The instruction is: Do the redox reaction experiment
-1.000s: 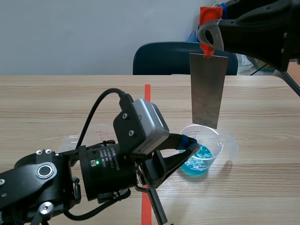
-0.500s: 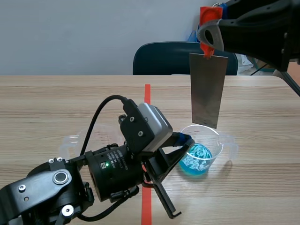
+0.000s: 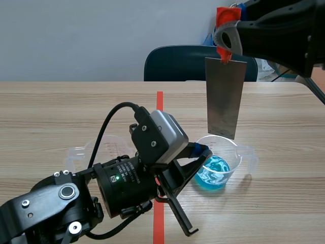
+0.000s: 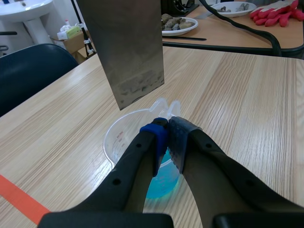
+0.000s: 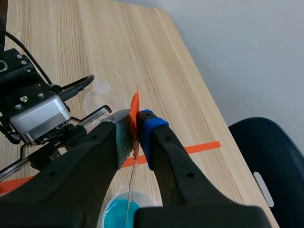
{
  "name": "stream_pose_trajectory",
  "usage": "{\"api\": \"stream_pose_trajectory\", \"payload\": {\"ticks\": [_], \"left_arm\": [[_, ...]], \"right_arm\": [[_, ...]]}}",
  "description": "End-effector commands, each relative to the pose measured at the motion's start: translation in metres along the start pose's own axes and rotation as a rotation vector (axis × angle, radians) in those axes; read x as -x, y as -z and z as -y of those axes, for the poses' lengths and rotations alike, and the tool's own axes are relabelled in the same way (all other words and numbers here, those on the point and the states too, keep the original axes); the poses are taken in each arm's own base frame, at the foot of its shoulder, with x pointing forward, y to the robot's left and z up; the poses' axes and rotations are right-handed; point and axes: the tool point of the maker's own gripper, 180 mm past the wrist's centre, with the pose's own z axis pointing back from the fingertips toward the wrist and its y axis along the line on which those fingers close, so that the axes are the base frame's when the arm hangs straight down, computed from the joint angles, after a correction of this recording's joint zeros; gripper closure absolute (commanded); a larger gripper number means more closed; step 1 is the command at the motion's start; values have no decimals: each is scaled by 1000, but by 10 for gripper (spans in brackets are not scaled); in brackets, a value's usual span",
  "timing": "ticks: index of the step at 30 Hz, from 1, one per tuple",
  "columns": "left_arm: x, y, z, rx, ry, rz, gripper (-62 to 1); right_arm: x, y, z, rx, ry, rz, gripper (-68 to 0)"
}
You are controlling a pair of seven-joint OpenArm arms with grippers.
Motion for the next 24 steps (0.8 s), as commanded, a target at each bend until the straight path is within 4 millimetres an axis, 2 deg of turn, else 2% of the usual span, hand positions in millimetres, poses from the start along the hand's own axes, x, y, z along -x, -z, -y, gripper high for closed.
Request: {"api": "stream_pose_trajectory", "payload": {"ticks": [1,10,12,15,18,20,22,24], "left_arm": [[-12,3,1,-3,-8,45,-17],[-8,-1,0,2,12,28,-17],[-6,-2,-1,4,16,23,-45],[-2,-7,-3,5,25,7,-145],[1,-11,-6,6,36,-2,-287],[3,-15,-8,8,44,-7,-429],[6,-20,-10,11,53,-15,-623],[10,-24,-11,12,59,-28,-623]], "right_arm": [[-8,-1,1,-3,-16,21,-9],[-8,-1,1,-3,-16,21,-9],[-8,-1,1,-3,-16,21,-9],[-8,-1,1,-3,-16,21,-9],[-8,-1,1,-3,-16,21,-9],[-8,-1,1,-3,-16,21,-9],[-8,-1,1,-3,-16,21,-9],[-8,-1,1,-3,-16,21,-9]]}}
